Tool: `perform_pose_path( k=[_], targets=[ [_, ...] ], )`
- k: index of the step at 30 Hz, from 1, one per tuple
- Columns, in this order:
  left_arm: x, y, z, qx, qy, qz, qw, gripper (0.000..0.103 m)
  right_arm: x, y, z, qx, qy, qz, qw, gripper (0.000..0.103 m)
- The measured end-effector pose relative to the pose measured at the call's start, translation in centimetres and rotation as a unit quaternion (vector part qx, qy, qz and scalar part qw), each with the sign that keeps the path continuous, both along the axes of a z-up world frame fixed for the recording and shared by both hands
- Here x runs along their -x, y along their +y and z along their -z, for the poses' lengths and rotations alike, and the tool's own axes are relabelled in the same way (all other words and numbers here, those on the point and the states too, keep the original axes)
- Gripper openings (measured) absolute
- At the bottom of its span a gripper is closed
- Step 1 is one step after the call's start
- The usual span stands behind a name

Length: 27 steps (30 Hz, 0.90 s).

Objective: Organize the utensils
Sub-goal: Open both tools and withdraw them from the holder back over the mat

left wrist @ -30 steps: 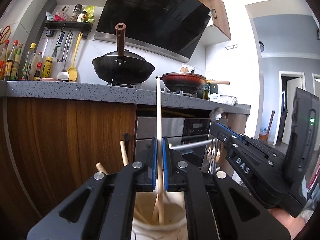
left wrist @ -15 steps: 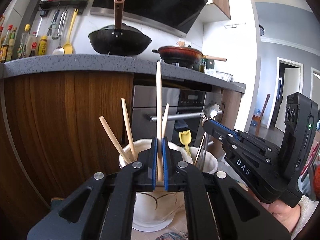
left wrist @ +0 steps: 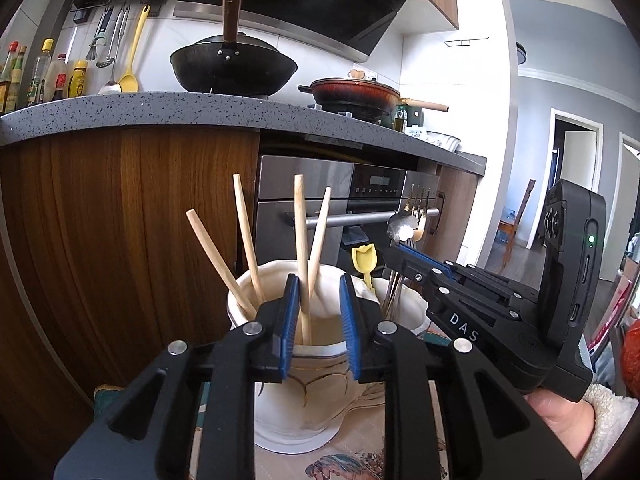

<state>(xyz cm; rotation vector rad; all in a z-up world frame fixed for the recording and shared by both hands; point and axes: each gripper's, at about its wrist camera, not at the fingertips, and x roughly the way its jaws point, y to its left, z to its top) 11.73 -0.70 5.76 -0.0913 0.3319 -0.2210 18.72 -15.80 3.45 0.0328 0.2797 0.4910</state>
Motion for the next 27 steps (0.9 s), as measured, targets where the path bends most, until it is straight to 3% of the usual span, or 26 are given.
perform_pose_path(
  k=[2,6,9,12,20,22,27],
  targets=[
    [0.2,0.0,-0.2,0.0,-0.005,0.001,1.0,0.029,-0.1,-0.1,-0.1,-0.004,0.004,0.002,1.0,0.011],
    [0.7,0.2,-0.7,-0.004,-0.018,-0.005,0.9998,0.035,0.0,-0.5,-0.6,-0.013,0.003,0.006,1.0,0.015],
    [1.1,0.4,-1.1,-0.003,-0.024,-0.012,0.9996,0.043,0.5,-0.9,-1.0,-0.019,-0.002,0.014,1.0,0.036],
    [2.1,0.4,-1.5,-0.004,-0.031,-0.018,0.9993,0.05,1.2,-1.6,-1.3,-0.03,0.002,0.022,0.999,0.04],
    [5.9,1.1,-1.0,-0.009,-0.041,-0.046,0.9981,0.079,4.7,-3.9,-1.1,-0.06,0.014,0.011,0.998,0.071],
    [7.0,1.4,-0.8,-0.007,-0.039,-0.053,0.9978,0.084,5.7,-4.4,-0.9,-0.061,0.019,0.009,0.998,0.08],
    [9.1,2.4,0.6,-0.006,-0.014,-0.072,0.9973,0.092,8.4,-5.7,0.4,-0.064,0.033,0.005,0.997,0.09]
  ],
)
